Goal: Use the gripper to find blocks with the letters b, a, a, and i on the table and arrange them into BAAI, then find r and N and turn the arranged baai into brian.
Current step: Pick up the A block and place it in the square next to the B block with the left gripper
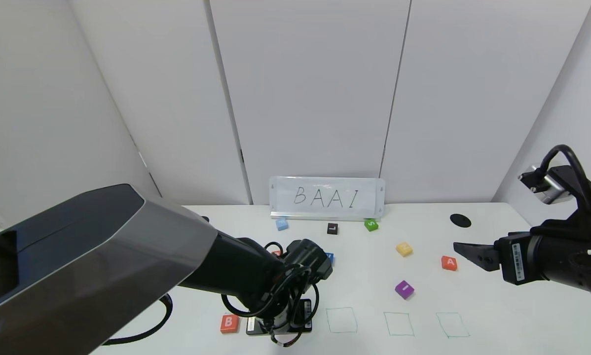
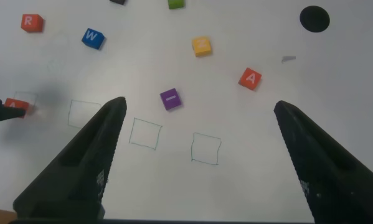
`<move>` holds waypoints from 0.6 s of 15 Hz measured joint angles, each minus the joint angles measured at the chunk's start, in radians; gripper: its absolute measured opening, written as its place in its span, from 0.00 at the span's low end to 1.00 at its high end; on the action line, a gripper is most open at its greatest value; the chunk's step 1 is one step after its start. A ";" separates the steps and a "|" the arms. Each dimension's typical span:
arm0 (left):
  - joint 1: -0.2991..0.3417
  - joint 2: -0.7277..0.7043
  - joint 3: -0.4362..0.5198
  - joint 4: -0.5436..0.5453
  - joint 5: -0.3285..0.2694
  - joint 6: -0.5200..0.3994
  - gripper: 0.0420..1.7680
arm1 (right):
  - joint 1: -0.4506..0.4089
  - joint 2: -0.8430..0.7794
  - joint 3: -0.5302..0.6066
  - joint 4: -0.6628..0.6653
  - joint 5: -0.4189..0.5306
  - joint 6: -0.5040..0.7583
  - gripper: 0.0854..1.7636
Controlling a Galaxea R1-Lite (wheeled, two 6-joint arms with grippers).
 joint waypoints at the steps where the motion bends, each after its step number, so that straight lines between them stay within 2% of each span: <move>1: 0.000 0.004 -0.001 -0.009 0.000 0.000 0.26 | 0.000 0.000 0.000 0.000 0.000 0.000 0.97; 9: 0.006 0.022 -0.009 -0.013 -0.001 0.000 0.26 | 0.000 0.000 0.000 0.000 0.000 0.000 0.97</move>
